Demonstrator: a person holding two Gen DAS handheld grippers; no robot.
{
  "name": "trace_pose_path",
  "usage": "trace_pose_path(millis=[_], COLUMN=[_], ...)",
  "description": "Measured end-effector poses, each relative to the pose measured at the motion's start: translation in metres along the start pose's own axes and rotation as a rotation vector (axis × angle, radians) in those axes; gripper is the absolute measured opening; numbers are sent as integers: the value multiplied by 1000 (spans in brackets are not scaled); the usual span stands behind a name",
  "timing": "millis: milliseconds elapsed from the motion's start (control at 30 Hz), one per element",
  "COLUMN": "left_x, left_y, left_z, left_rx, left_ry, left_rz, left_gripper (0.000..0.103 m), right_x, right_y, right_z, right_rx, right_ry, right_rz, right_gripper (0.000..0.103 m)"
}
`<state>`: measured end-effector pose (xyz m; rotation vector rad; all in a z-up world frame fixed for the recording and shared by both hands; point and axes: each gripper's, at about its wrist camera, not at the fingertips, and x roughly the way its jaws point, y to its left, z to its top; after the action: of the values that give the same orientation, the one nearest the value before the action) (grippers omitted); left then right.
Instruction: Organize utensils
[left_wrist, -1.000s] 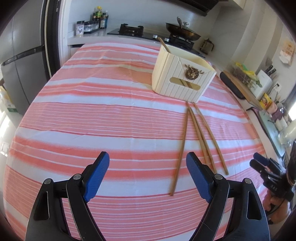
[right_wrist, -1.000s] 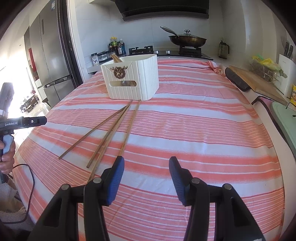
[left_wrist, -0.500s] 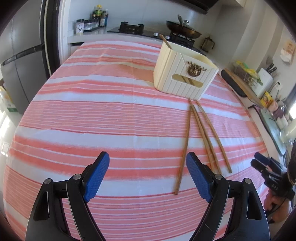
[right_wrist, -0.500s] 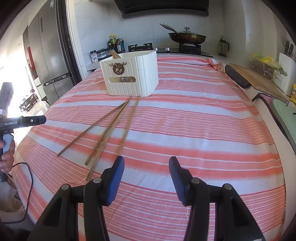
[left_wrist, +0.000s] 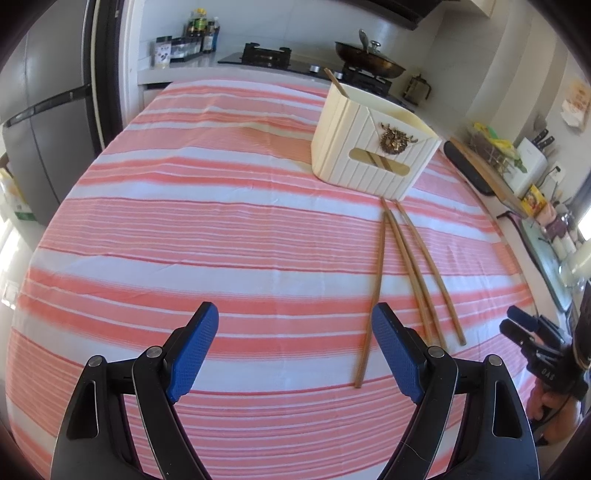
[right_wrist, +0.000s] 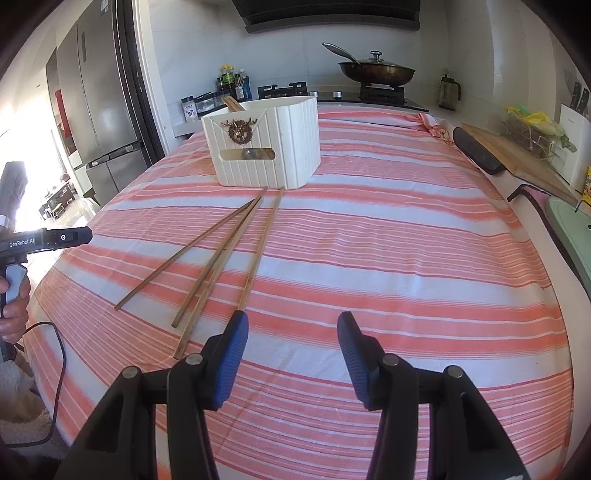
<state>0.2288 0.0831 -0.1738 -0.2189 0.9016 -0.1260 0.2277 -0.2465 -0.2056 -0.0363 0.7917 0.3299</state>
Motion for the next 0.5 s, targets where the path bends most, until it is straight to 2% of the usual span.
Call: trace_pose_path(millis=[233, 433, 500], left_x=[4, 20, 30], left_y=[0, -12, -19], left_z=[2, 12, 13], left_rx=[10, 86, 125], left_ry=[15, 55, 77], left_rz=[-2, -29, -37], left_gripper=[86, 86, 86], right_x=[1, 5, 12], right_y=[0, -18, -23], right_z=[-1, 4, 9], right_rx=[1, 65, 95], right_ry=[7, 19, 41], right_rz=[2, -21, 7], right_gripper=[51, 51, 51])
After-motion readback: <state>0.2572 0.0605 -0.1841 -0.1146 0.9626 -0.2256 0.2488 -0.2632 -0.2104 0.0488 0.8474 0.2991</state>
